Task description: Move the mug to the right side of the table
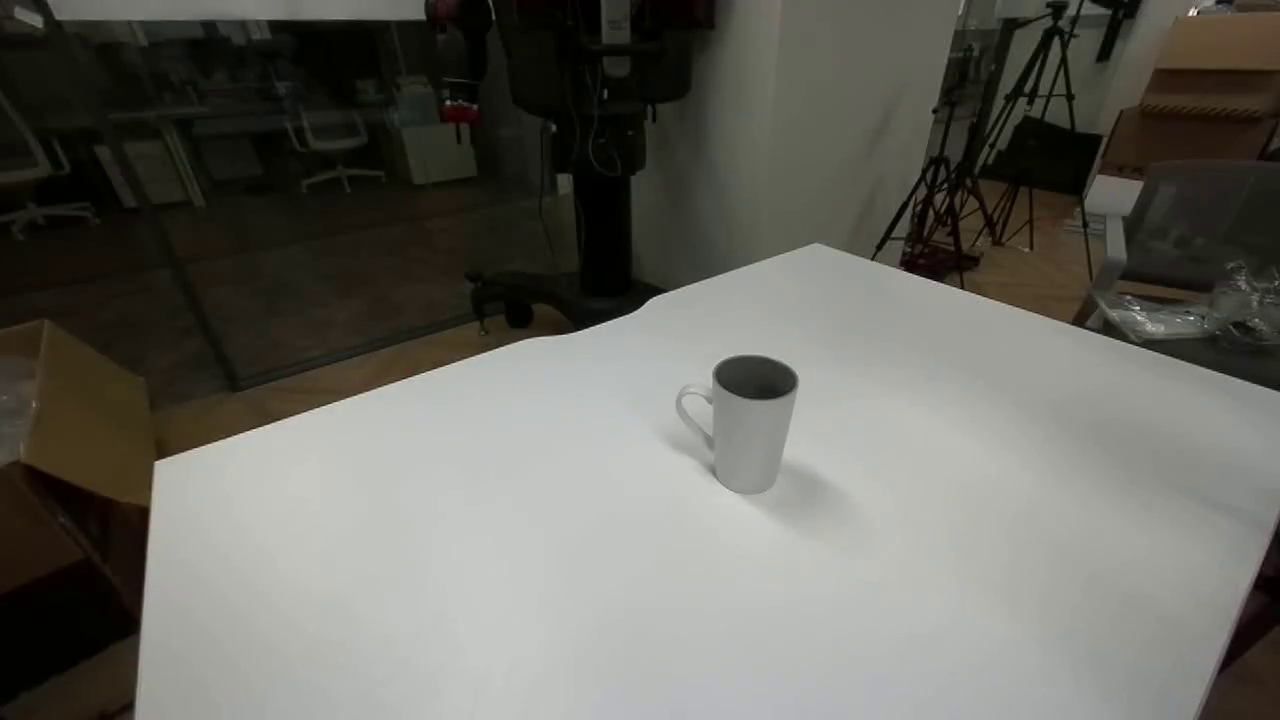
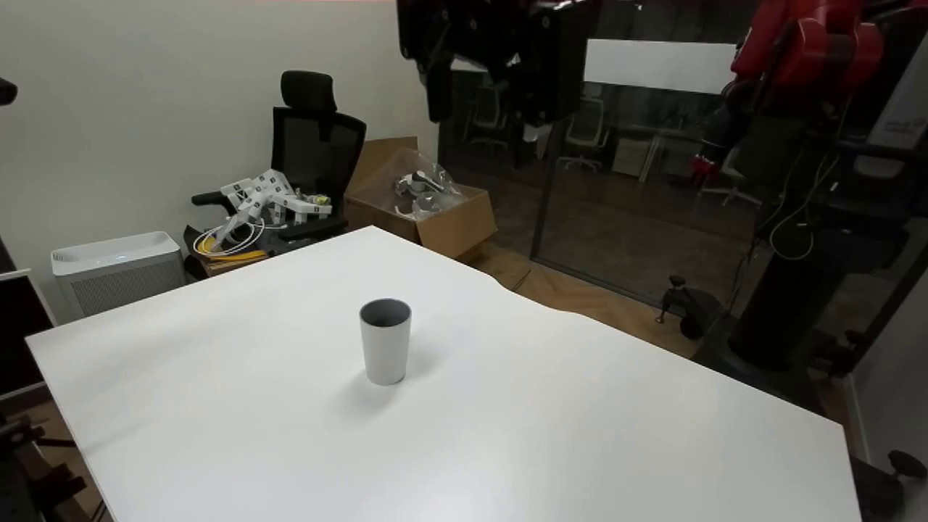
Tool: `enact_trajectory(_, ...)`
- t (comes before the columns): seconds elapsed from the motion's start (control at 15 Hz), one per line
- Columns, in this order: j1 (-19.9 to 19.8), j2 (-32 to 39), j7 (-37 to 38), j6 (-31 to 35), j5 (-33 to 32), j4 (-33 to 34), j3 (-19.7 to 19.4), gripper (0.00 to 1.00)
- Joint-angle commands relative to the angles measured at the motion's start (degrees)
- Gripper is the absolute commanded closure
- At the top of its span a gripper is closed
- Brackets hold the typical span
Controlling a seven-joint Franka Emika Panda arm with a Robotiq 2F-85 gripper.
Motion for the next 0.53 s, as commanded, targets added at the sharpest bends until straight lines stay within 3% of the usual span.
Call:
enact_trajectory(0.0, -1.68, 8.53, 8.33, 7.35, 1.55, 3.93, 2.47, 0.00)
enact_trajectory(0.2, -1.83, 16.35, 12.96, 11.45, 1.44, 7.42, 3.94, 0.00)
enact_trajectory(0.47, -1.36, 25.76, 14.48, 8.51, 0.59, 13.03, 6.83, 0.00)
